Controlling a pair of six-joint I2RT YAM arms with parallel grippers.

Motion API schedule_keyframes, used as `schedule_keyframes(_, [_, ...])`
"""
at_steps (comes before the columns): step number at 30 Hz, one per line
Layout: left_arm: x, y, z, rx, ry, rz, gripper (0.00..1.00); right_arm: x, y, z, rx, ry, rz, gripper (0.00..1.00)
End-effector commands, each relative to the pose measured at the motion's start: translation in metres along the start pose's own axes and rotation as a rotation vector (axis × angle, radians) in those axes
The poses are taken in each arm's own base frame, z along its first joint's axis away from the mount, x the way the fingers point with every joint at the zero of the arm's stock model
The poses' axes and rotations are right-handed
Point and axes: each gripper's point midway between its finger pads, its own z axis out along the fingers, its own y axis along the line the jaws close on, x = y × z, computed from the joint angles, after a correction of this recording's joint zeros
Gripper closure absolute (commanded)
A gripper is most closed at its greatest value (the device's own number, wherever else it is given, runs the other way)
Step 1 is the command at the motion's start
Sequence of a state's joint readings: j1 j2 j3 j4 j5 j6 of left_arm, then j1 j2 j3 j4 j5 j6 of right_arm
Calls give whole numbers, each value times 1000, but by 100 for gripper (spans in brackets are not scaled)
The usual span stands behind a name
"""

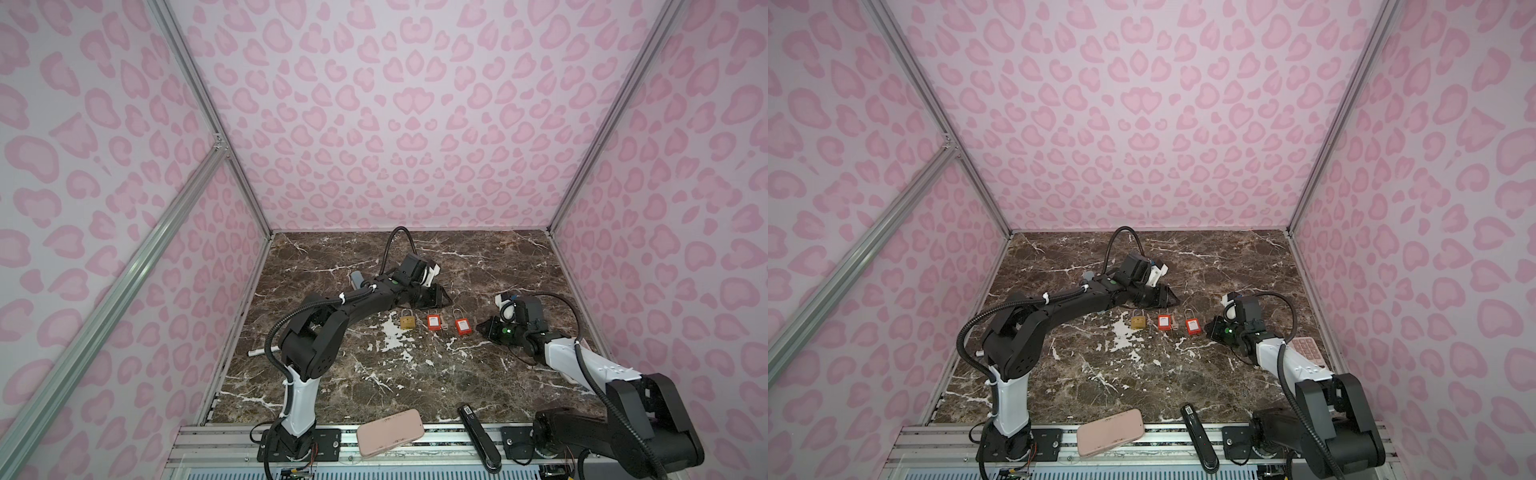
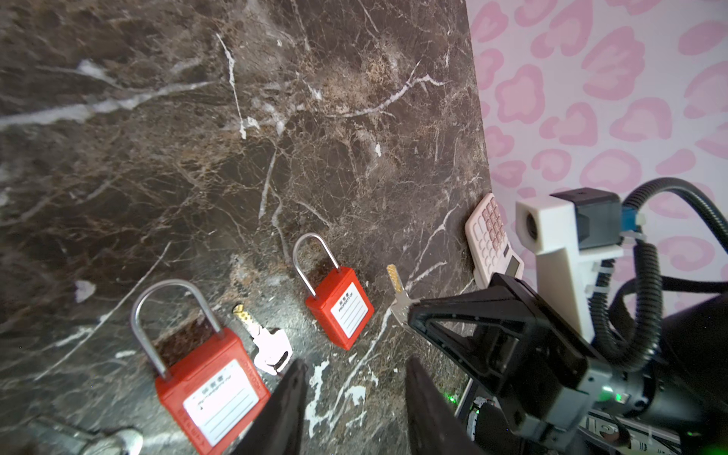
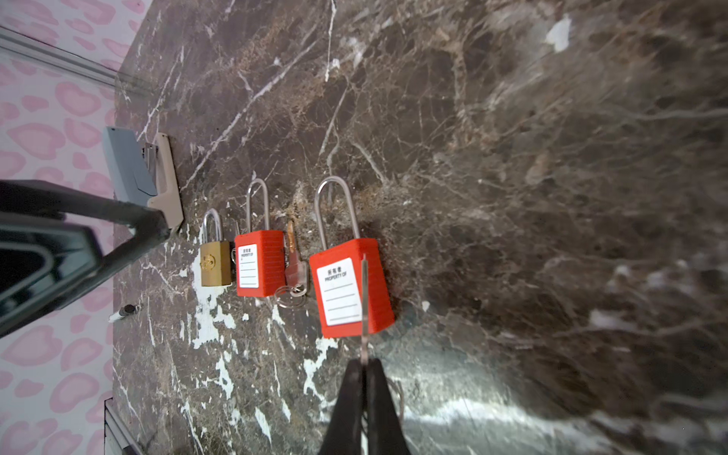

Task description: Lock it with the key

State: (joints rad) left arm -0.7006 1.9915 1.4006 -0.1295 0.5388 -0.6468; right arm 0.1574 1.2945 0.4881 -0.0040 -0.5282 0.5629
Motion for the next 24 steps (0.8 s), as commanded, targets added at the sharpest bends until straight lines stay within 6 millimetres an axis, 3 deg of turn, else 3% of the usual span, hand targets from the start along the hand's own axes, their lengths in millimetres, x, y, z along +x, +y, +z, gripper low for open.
schedule_keyframes(1, [-4, -9, -6, 29, -21, 13, 57, -5, 4, 6, -28, -12, -27, 100])
schedule_keyframes(13, [-3, -9, -7, 27, -16, 15, 57, 4, 8, 19, -88, 34, 5, 100])
schedule_keyframes(24, [-2, -9, -8, 27, -12, 17, 57, -8, 2, 14, -55, -4, -14, 100])
